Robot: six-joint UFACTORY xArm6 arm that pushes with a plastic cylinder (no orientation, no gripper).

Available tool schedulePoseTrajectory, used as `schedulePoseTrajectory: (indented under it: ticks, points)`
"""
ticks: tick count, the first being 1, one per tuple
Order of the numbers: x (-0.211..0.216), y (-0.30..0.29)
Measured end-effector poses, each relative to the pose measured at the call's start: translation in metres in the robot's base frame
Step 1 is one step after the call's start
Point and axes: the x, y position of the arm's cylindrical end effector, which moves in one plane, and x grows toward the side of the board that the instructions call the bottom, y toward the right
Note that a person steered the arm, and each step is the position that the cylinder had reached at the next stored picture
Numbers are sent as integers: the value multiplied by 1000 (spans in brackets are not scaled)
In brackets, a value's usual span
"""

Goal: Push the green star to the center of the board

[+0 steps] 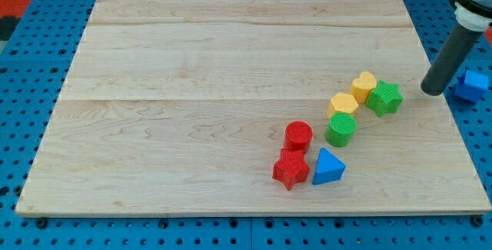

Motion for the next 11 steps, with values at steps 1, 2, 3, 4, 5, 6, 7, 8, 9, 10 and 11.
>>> schedulePoseTrajectory:
  ticks: [1, 2, 3, 4, 5, 6, 7, 8, 9, 10, 11]
  points:
    - [-5, 12]
    - [22, 7]
    - [47, -34]
    - [27, -117]
    - [0, -131]
    - [-8, -103]
    - [-10, -185]
    - [-29, -240]
    - [-6, -192]
    - [-41, -187]
    - [-61, -248]
